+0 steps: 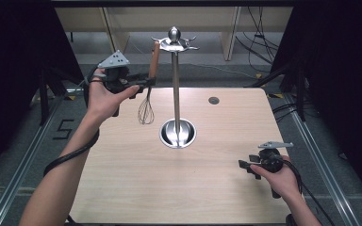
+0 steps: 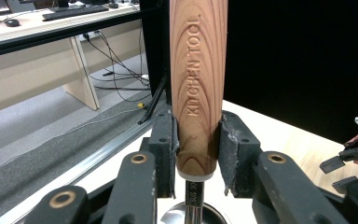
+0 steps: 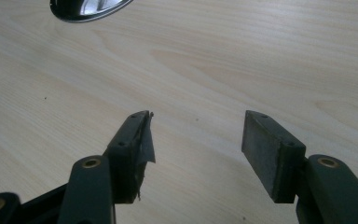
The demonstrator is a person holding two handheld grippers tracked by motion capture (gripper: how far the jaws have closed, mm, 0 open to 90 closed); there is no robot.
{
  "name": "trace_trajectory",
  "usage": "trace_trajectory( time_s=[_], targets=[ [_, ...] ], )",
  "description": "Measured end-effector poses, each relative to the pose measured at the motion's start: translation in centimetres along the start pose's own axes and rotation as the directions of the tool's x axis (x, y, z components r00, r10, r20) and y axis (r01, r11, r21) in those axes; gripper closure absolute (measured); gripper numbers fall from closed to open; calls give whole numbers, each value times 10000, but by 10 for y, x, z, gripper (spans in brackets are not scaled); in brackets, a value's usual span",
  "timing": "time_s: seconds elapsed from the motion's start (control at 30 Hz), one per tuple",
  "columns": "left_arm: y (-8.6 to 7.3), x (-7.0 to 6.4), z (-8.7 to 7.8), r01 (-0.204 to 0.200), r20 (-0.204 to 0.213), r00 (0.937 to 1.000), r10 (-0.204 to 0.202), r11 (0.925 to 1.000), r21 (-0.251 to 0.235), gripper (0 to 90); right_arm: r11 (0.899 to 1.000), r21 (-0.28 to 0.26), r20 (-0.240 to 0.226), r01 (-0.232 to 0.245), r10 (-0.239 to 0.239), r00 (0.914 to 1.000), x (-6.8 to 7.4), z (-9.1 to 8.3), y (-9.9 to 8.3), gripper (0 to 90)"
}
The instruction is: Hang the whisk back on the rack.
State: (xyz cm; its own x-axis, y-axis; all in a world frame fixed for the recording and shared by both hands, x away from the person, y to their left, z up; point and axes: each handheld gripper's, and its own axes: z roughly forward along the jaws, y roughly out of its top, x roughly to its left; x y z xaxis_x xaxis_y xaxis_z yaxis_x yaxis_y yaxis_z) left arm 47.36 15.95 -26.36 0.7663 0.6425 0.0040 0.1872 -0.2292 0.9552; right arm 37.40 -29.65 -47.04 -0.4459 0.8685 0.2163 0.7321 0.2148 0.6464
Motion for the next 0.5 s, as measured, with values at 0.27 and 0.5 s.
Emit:
trace_trajectory(
  time_s=[0.27, 0.5],
  targets=[
    [-1, -1, 1, -19, -45, 10000, 19, 10000, 55, 684, 10000, 7, 23, 6, -6, 10000, 0, 0, 0, 429],
    [-2, -1, 4, -21, -111, 9999, 22, 10000, 66, 683, 10000, 2, 4, 22, -22, 10000, 0, 0, 0, 429]
  ],
)
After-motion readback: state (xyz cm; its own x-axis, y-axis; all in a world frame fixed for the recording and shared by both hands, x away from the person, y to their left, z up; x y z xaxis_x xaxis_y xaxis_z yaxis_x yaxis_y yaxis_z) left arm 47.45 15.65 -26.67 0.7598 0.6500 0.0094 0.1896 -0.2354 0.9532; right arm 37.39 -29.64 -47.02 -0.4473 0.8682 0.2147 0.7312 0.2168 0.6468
